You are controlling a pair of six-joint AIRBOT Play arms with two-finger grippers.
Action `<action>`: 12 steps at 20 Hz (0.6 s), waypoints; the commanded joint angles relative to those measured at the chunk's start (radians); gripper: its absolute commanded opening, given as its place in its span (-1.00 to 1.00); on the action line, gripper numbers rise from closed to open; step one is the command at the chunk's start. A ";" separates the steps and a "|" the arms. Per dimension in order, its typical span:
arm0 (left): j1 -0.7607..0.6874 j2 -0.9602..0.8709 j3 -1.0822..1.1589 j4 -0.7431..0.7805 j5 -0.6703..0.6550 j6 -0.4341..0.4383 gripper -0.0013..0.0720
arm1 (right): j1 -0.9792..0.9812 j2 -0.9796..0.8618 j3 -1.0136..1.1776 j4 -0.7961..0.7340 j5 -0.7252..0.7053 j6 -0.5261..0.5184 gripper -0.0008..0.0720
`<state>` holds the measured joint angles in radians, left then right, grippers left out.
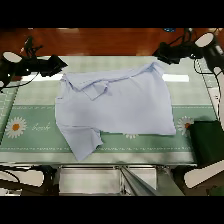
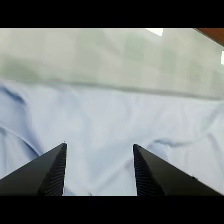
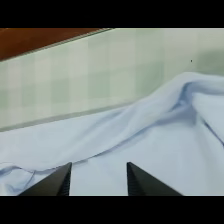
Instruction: Fold the shirts.
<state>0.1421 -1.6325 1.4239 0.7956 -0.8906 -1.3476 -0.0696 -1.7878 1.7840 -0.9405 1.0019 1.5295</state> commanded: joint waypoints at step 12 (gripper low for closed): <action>0.480 0.406 -0.584 0.060 -0.453 0.132 0.43 | -0.430 0.646 -0.635 -0.026 0.201 -0.170 0.15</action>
<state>0.5278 -1.3399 1.0943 0.9031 -1.3418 -1.2926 -0.4381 -1.3136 1.4345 -1.0203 1.2873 1.4208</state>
